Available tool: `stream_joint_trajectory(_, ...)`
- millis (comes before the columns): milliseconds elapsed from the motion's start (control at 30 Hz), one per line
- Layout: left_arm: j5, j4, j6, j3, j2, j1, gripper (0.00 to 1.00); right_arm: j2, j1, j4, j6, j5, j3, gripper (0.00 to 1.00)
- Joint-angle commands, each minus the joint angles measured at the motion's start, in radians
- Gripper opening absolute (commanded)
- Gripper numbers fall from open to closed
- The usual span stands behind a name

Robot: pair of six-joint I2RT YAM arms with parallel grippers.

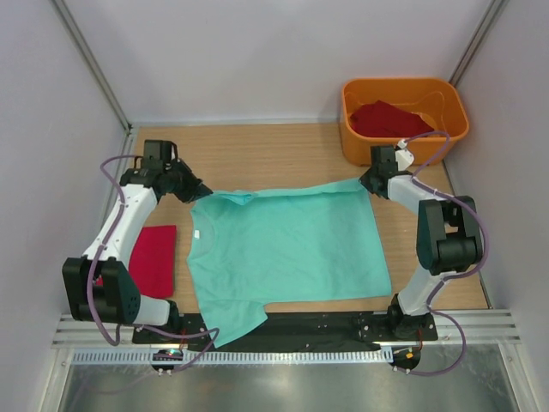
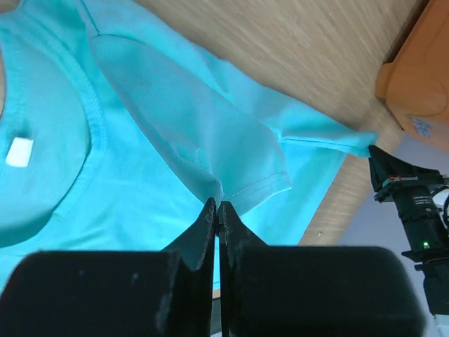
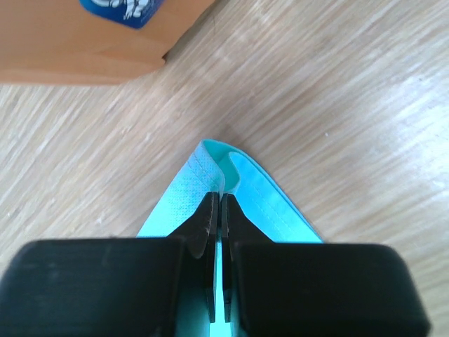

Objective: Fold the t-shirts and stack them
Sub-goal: Fold the tshirt

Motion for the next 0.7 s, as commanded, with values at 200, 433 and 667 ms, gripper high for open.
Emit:
stream_joint_trajectory(200, -0.060, -0.072, 0.012, -0.118, -0.103, 0.004, 0.00, -0.095, -0.002, -0.029, -0.069, -0.041, -0.067, 0.01)
stream_joint_trajectory(433, -0.083, -0.097, -0.005, -0.144, -0.117, 0.004, 0.00, -0.149, -0.003, -0.032, -0.075, -0.043, -0.130, 0.02)
stream_joint_trajectory(667, -0.095, -0.114, -0.017, -0.190, -0.134, 0.004, 0.00, -0.158, -0.003, -0.041, -0.085, -0.055, -0.151, 0.03)
